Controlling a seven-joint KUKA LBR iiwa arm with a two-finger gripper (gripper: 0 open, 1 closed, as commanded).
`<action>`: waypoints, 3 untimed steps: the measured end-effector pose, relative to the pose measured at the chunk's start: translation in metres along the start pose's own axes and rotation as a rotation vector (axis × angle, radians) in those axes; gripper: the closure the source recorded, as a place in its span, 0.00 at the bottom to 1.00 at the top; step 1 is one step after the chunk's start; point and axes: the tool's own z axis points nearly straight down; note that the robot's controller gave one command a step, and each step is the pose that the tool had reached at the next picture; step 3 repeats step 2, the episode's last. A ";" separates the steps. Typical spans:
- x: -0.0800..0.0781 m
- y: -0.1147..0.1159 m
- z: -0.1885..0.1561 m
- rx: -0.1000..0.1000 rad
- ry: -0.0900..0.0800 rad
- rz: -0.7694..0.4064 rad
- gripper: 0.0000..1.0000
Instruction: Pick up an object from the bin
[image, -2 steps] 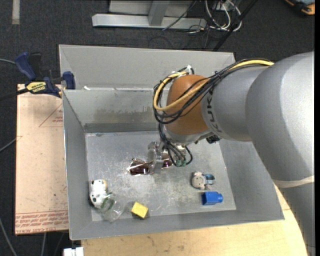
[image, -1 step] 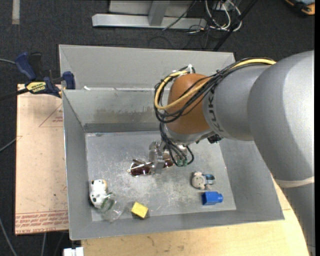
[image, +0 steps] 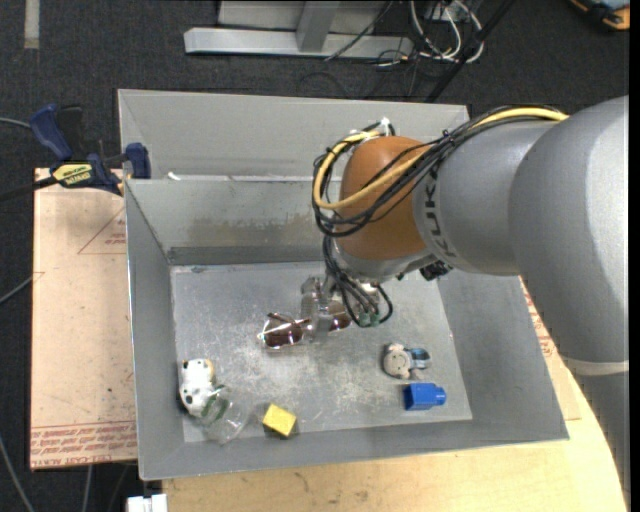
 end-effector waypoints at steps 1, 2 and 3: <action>-0.003 0.001 -0.016 -0.002 -0.010 0.000 1.00; -0.003 0.000 -0.026 -0.002 -0.011 0.000 1.00; -0.003 0.000 -0.026 -0.002 -0.011 0.000 1.00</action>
Offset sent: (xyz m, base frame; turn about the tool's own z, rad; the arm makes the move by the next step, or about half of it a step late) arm 0.0001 0.0000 0.0126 0.0000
